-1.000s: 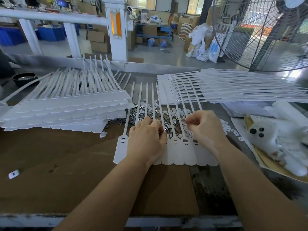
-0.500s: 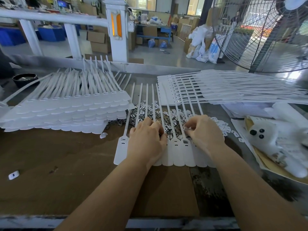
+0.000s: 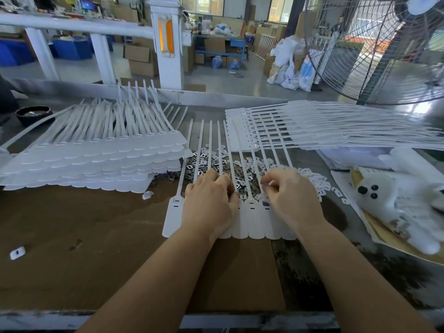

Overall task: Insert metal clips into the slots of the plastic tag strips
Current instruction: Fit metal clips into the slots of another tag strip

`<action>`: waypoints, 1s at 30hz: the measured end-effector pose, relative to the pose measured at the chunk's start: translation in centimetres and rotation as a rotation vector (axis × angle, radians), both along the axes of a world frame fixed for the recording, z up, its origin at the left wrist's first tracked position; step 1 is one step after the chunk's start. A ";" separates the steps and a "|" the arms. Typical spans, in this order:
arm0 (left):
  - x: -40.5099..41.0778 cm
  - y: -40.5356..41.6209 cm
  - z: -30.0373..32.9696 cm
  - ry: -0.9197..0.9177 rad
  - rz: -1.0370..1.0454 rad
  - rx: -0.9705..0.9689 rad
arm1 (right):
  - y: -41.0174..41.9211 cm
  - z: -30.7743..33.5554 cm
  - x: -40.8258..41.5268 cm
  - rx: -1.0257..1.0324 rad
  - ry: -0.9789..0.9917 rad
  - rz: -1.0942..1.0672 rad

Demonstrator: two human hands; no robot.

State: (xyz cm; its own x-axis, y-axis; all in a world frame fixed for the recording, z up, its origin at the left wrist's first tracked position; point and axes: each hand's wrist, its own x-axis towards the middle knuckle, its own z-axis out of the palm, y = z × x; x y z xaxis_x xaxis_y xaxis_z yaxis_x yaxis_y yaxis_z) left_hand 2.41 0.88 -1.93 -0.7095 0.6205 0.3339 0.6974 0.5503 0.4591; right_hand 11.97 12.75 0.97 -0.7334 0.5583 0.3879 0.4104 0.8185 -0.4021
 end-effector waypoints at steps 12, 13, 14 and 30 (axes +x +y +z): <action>0.0 0.0 0.1 -0.002 0.000 -0.006 | -0.2 0.1 0.8 -0.191 0.057 0.044; 0.0 0.0 0.1 -0.004 -0.001 -0.005 | -0.2 0.1 0.8 -0.214 0.073 0.041; 0.0 0.0 0.1 -0.004 -0.001 -0.004 | -0.2 0.1 0.9 -0.227 0.081 0.041; 0.0 0.0 0.1 -0.004 0.009 -0.005 | 0.5 1.7 1.6 -0.321 -0.090 0.115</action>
State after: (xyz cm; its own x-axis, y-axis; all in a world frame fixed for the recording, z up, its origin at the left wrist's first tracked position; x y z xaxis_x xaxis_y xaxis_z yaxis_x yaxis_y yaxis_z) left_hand 2.39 0.91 -1.88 -0.7163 0.6161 0.3276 0.6906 0.5587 0.4593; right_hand 13.52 13.28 2.63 -0.8217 0.5531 0.1372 0.3683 0.6992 -0.6128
